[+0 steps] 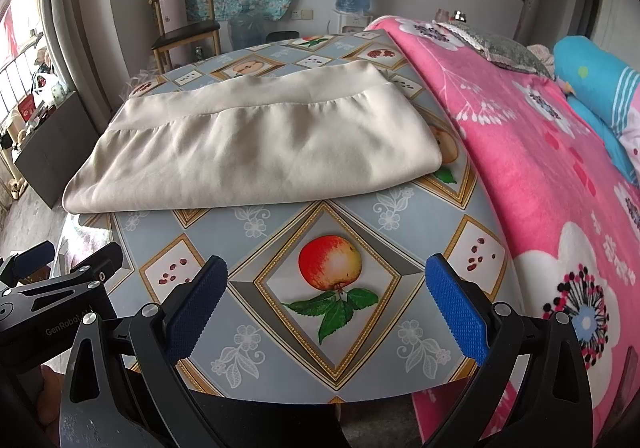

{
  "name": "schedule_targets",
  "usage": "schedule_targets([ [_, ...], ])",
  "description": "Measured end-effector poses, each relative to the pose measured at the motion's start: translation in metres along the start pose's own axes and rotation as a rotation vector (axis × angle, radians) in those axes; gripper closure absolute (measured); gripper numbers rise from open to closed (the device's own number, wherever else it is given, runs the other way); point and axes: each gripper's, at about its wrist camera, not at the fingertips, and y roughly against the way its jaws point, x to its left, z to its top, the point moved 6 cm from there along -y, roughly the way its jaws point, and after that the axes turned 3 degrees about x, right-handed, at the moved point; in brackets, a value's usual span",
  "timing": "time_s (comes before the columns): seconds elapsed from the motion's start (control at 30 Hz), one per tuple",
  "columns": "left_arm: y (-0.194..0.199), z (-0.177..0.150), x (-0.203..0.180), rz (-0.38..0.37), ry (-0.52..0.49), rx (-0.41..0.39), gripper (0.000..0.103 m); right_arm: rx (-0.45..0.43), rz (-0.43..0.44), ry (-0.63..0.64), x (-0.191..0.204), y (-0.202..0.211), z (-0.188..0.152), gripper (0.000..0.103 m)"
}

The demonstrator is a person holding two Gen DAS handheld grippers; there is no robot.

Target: Fold large clothes

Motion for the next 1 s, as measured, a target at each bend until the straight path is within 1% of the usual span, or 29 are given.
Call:
schedule_targets([
  [1.0, 0.0033, 0.0029, 0.0006, 0.0, 0.002, -0.008, 0.005, -0.003, 0.004, 0.002, 0.0018, -0.0008, 0.0004, 0.007],
])
